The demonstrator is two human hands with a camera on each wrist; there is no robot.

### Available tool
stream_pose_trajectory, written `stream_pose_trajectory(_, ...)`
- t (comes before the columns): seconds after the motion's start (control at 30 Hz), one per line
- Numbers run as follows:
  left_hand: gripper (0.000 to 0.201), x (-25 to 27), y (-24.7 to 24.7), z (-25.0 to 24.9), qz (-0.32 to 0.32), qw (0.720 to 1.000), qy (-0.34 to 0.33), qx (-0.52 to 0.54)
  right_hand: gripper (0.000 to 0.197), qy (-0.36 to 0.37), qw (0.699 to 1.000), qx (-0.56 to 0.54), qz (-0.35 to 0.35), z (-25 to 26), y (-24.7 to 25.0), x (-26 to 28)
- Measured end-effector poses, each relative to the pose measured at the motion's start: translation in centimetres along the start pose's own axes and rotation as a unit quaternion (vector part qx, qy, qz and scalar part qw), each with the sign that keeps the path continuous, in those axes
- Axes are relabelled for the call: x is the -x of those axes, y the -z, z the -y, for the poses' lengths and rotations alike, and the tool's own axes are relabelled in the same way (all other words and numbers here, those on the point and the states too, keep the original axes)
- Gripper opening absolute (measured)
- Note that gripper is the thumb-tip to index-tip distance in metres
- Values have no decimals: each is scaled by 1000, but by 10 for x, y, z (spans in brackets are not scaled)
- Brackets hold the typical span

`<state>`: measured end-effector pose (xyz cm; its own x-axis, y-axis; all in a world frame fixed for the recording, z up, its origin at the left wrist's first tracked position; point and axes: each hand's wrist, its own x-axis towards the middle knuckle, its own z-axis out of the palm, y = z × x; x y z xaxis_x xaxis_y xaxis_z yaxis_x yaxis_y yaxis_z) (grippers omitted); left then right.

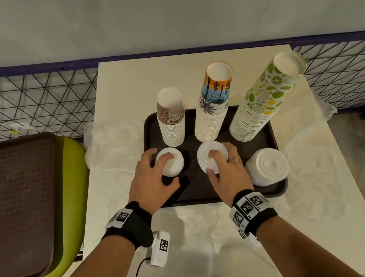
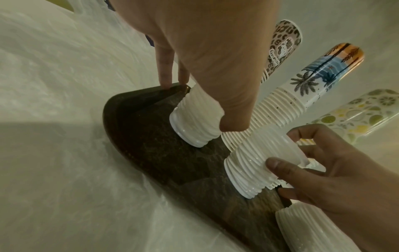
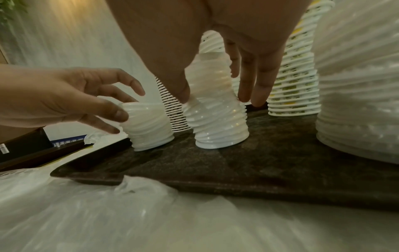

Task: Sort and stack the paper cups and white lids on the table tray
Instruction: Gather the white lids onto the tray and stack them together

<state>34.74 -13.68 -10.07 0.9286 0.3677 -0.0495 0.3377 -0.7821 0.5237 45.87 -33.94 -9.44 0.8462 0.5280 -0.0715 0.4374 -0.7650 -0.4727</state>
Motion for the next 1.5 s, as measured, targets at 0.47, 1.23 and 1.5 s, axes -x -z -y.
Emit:
stream_pose_trajectory(0.47, 59, -25, 0, -127, 45, 970, 104, 214, 55, -161, 937, -309, -37, 14, 15, 12)
stream_pose_trajectory(1.23, 53, -35, -22, -124, 41, 962, 197, 182, 56, -159, 957, -225, 86, 14, 51, 3)
stream_pose_trajectory(1.5, 20, 24, -9, -190, -45, 973, 52, 219, 34, -42, 974, -176, -137, -76, 110, 37)
